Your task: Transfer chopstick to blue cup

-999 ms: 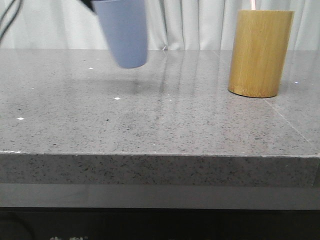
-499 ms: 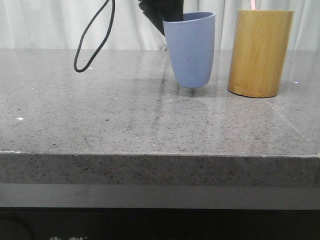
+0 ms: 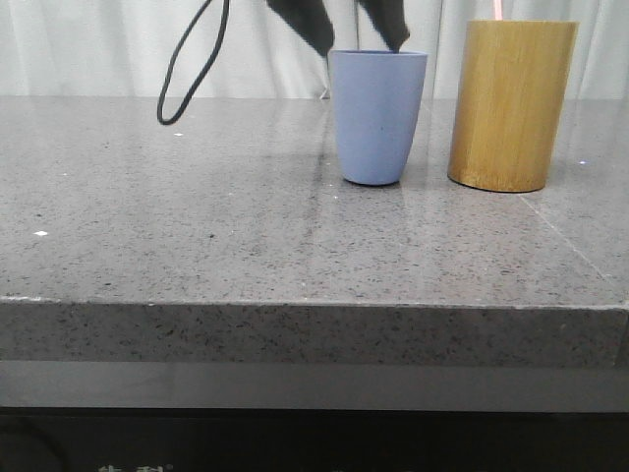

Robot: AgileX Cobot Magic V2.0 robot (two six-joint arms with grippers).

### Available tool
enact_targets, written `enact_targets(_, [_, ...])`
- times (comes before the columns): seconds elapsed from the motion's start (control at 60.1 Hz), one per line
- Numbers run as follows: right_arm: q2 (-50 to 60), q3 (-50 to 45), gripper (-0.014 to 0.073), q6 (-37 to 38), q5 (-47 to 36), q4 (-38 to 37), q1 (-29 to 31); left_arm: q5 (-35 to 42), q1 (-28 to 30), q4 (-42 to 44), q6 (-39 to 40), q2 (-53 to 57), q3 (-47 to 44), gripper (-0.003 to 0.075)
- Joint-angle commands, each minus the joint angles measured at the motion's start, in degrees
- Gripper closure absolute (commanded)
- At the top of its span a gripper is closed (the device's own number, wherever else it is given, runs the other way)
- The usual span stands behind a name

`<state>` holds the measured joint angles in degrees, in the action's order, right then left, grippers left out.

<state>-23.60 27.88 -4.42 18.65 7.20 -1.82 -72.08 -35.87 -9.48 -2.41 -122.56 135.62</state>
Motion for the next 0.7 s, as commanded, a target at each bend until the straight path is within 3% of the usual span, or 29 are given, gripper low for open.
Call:
enact_targets(0.0, [-0.79,2.12,-0.0050,0.06,-4.77,0.13,0.37,-0.72,-0.42,-1.47,-0.02,6.26,2.29,0.0226])
enact_targets(0.1, [-0.79,2.12,-0.0050,0.06,-4.77,0.13,0.37,-0.72,-0.42,-1.47,-0.02,7.96,2.29,0.0295])
enact_targets(0.183, [-0.79,2.12,-0.0050,0.06,-4.77,0.13,0.37,-0.72,-0.42,-0.68,-0.02,9.59,1.60,0.0400])
enact_targets(0.383, [-0.79,2.12,-0.0050,0.06,-4.34,0.13,0.37,-0.72,-0.16,6.32,-0.02,14.46,-4.04,0.0728])
enact_targets(0.516, [-0.79,2.12,-0.0050,0.06,-4.34,0.13,0.37,-0.72,2.50,8.00,1.46,20.33,-11.77,0.0739])
enact_targets(0.683, [-0.79,2.07,-0.0050,0.06,-4.34,0.13,0.37,-0.60,9.93,8.00,2.41,29.80,-23.17,0.0739])
